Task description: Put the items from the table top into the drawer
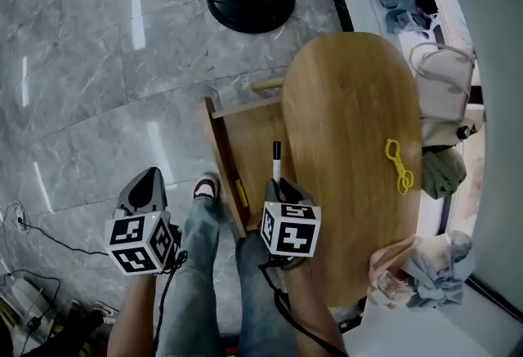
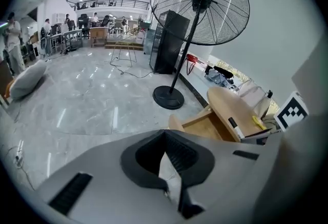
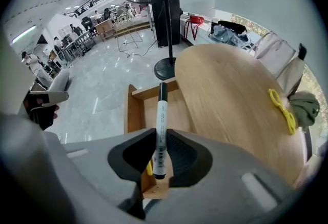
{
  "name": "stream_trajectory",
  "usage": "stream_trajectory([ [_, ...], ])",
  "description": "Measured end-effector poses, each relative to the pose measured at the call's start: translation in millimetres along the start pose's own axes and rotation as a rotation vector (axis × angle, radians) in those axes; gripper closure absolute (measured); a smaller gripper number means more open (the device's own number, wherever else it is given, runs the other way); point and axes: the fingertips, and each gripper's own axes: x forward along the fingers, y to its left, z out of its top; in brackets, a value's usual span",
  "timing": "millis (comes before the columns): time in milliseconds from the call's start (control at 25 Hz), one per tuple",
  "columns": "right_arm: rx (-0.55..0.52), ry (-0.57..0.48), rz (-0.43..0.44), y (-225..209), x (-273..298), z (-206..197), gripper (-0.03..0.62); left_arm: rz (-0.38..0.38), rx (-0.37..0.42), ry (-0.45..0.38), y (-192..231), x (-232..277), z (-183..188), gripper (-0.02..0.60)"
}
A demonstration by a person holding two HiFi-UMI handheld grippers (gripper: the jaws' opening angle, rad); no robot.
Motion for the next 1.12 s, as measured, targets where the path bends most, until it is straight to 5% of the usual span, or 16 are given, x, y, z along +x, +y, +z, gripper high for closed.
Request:
stream_trajectory([
  [240, 0.024, -0.013, 0.000, -2, -3, 0, 0.454, -0.014, 0.035, 0.005, -3, 4, 6, 0.588],
  [600, 0.089, -0.033, -0.023, -40, -24, -5, 0.448, -0.091, 0.120, 0.029, -56, 21, 14, 0.588],
  [1120, 0.078, -0.001, -0.172, -173, -71, -40, 0.448, -0.226, 0.278, 0.087, -176, 42, 18, 0.588],
])
